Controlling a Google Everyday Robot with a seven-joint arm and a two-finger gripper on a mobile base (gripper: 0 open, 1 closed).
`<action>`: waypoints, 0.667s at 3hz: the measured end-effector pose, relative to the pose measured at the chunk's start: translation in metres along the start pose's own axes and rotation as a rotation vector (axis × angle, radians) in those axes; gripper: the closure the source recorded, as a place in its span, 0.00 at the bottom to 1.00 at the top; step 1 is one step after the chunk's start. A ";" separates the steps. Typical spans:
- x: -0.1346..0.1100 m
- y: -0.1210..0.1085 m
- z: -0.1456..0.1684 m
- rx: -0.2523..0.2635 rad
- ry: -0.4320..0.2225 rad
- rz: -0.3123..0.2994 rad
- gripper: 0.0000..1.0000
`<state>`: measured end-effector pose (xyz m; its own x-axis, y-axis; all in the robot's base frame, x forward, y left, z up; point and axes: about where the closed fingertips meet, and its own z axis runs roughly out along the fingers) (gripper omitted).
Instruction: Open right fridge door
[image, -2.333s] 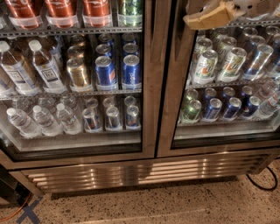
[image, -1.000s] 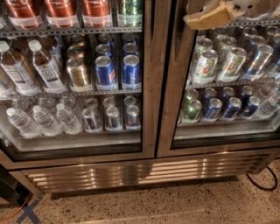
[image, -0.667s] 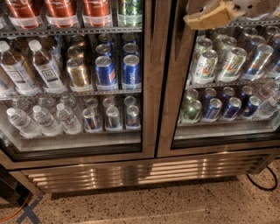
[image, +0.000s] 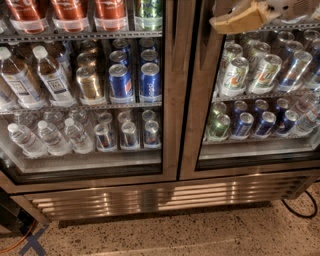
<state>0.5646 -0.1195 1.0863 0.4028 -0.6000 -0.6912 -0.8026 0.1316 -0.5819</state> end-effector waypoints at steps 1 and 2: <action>0.001 -0.001 0.000 0.000 0.000 0.000 1.00; 0.000 0.000 -0.001 0.004 0.005 0.002 1.00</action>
Offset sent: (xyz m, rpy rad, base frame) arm -0.3535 0.0403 0.0907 -0.1170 -0.0328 -0.4504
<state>0.5646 -0.1203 1.0863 0.3996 -0.6033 -0.6902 -0.8016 0.1354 -0.5824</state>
